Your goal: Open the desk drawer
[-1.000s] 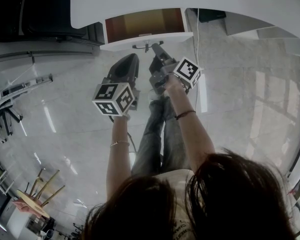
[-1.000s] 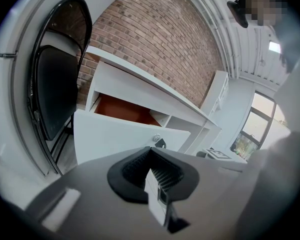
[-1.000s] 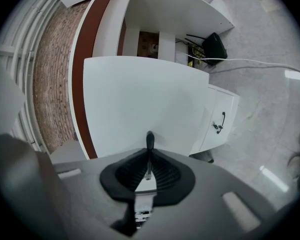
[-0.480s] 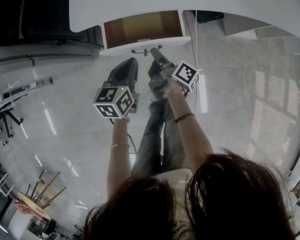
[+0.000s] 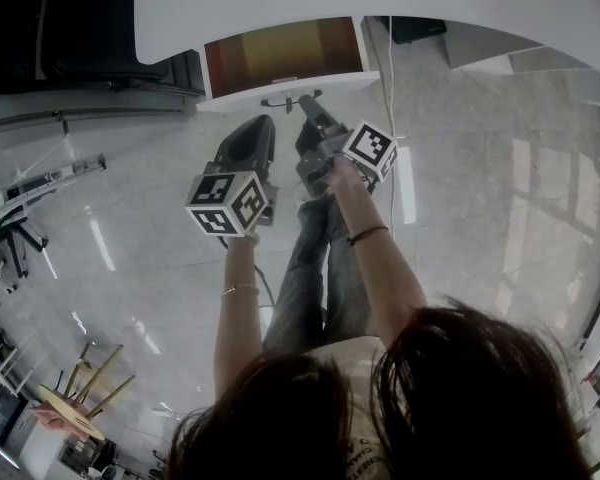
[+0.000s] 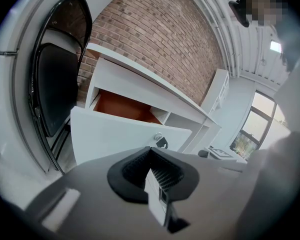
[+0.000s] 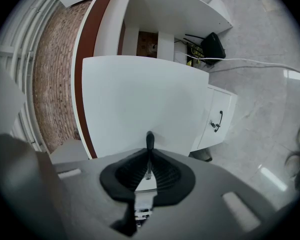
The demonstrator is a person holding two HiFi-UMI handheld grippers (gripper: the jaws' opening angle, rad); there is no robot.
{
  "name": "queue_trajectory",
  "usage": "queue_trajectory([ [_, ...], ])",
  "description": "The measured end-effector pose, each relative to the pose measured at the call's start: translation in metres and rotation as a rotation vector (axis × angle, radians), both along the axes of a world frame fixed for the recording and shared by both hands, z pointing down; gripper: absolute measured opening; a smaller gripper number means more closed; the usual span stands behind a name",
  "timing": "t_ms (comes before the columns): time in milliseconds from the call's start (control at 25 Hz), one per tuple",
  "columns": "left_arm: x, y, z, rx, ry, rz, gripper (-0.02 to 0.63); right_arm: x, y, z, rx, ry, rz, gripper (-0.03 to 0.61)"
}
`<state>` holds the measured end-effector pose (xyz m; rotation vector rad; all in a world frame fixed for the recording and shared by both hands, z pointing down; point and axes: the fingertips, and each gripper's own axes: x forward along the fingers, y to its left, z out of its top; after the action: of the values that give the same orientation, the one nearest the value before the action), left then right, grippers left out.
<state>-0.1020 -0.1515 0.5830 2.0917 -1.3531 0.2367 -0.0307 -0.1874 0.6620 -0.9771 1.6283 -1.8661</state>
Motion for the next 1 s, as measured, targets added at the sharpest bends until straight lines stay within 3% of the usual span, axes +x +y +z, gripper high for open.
queue_trajectory([
  [560,0.005,0.005,-0.002,-0.001,0.003,0.006,-0.002,-0.002,0.006,-0.004,0.034,0.035,-0.098,0.052],
  [760,0.002,0.011,-0.011,0.000,0.004,-0.011,-0.002,0.005,0.021,-0.012,0.042,0.134,-0.158,0.067],
  [1000,0.012,0.027,-0.047,0.019,0.019,-0.013,-0.002,0.008,0.037,-0.076,0.232,0.333,-0.320,0.061],
])
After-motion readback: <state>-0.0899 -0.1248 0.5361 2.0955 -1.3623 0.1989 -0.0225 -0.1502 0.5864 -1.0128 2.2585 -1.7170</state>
